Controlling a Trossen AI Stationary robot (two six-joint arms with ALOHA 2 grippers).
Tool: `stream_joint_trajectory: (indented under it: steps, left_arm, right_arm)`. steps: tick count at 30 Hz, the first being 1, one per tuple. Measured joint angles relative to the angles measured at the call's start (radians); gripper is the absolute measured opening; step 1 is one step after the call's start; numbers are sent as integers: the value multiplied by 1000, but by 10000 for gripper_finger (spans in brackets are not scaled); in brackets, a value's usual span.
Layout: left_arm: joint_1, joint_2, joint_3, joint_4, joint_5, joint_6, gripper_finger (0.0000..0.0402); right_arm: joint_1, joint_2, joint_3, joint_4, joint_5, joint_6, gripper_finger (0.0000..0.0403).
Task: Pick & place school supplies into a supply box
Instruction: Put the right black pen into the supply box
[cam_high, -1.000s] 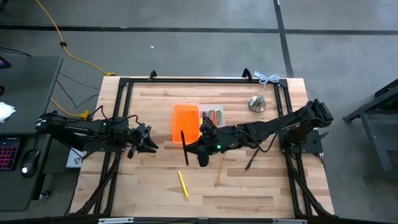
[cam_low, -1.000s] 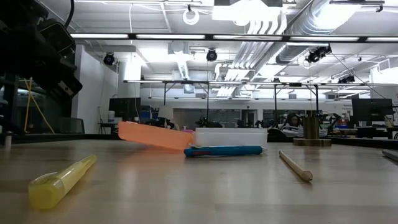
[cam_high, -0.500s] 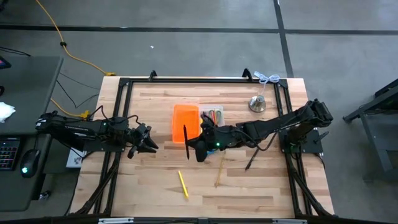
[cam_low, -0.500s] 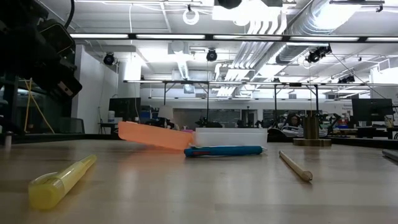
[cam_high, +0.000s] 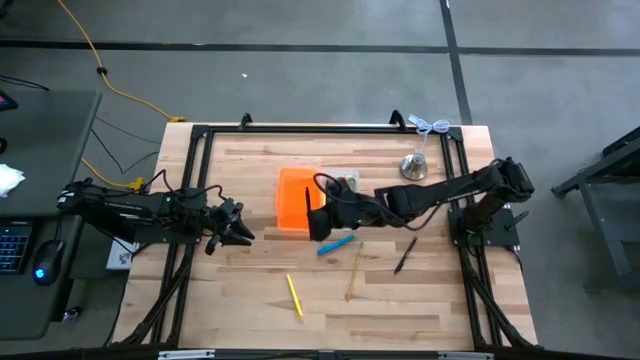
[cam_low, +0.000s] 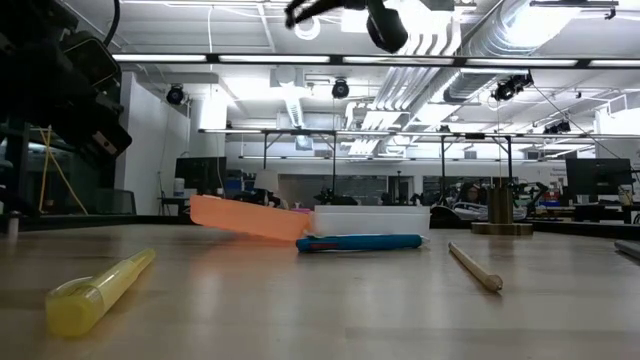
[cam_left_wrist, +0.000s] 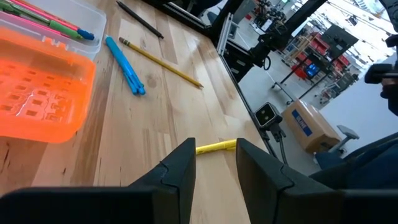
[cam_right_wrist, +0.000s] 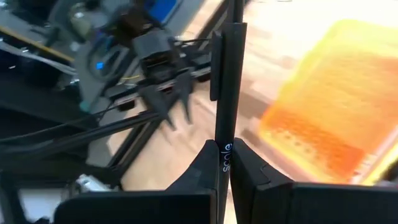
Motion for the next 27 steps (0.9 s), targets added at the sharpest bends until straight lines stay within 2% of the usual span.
stream_joint_trajectory:
  steps: [15, 27]
  left_arm:
    - [0, 0, 0, 0, -9, -7, 145]
    - [0, 0, 0, 0, -34, -16, 145]
  right_arm:
    - [-140, 0, 0, -234, -14, 157, 0]
    - [-217, 0, 0, -361, -67, 185, 0]
